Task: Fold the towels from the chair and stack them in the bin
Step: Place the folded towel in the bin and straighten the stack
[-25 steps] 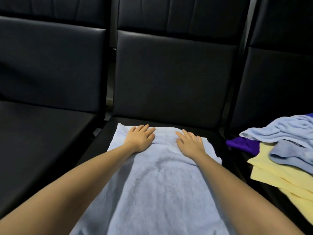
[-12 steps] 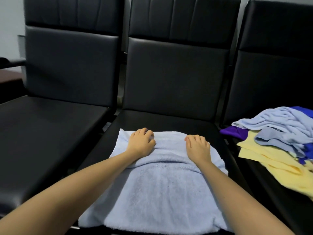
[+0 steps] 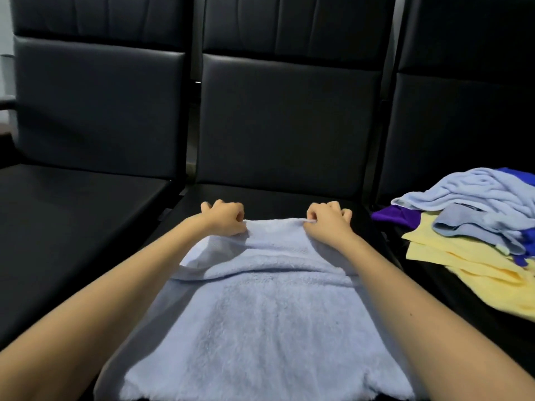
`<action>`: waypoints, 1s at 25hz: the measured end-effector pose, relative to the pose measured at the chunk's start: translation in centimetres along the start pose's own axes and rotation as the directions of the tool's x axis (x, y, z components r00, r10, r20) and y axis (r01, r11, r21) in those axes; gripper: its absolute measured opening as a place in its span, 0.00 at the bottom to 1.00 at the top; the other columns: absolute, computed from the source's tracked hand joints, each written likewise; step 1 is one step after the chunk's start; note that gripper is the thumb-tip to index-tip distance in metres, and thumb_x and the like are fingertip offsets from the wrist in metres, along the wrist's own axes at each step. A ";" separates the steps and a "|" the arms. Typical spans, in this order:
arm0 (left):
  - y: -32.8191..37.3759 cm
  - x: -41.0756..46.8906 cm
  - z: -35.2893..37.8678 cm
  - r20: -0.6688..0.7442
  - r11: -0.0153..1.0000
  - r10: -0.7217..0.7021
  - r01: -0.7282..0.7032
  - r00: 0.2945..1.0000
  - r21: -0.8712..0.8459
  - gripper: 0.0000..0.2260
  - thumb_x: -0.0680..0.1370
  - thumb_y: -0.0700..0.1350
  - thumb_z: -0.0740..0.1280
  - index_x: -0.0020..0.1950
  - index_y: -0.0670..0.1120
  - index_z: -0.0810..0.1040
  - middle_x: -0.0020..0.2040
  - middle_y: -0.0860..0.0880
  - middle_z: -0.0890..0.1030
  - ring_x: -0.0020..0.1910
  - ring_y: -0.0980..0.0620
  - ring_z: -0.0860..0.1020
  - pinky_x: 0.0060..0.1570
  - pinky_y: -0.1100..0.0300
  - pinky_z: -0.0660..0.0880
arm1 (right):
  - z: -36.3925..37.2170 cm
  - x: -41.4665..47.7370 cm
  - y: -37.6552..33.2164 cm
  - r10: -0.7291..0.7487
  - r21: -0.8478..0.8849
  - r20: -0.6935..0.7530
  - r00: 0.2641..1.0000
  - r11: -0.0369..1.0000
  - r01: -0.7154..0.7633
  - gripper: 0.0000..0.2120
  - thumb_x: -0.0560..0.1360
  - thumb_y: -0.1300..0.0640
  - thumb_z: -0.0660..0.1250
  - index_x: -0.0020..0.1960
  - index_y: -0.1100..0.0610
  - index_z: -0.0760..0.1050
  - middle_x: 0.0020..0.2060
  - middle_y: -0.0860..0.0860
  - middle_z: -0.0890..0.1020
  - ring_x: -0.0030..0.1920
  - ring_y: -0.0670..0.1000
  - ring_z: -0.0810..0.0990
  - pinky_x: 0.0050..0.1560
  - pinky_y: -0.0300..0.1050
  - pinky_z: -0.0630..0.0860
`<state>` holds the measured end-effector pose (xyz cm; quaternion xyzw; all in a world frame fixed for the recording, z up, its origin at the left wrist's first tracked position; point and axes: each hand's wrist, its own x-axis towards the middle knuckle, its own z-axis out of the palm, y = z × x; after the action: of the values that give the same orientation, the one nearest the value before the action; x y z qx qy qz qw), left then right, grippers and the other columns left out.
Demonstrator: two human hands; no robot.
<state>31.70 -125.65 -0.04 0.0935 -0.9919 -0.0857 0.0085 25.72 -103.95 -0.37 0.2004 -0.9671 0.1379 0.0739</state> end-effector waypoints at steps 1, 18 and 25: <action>-0.2 0.3 -0.4 -0.033 0.999 0.014 -0.016 0.999 -0.049 0.02 0.76 0.45 0.60 0.47 0.49 0.70 0.49 0.50 0.76 0.53 0.46 0.71 0.51 0.53 0.59 | 0.0 0.6 0.0 0.020 0.072 -0.042 0.999 0.997 -0.017 0.03 0.75 0.59 0.57 0.43 0.53 0.67 0.40 0.49 0.72 0.52 0.53 0.67 0.49 0.46 0.56; -1.3 1.8 -1.3 0.020 0.983 0.163 -0.165 0.986 0.084 0.06 0.72 0.42 0.64 0.39 0.52 0.69 0.47 0.52 0.72 0.52 0.49 0.67 0.48 0.55 0.60 | -2.4 2.1 -3.3 -0.064 -0.054 0.294 0.954 0.995 0.084 0.08 0.68 0.56 0.65 0.36 0.54 0.66 0.42 0.50 0.68 0.51 0.56 0.61 0.44 0.48 0.68; -4.3 -0.5 -4.6 -0.055 0.879 0.234 -0.235 0.971 -0.415 0.08 0.73 0.48 0.73 0.44 0.47 0.75 0.35 0.52 0.74 0.33 0.56 0.71 0.34 0.64 0.67 | -6.4 0.8 -0.2 -0.266 -0.248 0.144 0.953 0.923 0.295 0.16 0.73 0.46 0.65 0.32 0.51 0.64 0.34 0.46 0.69 0.43 0.50 0.69 0.49 0.46 0.55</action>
<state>33.16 -130.47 3.80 -0.0311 -0.9542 -0.2947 0.0403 25.61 -102.48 5.92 0.3321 -0.9407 -0.0167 0.0668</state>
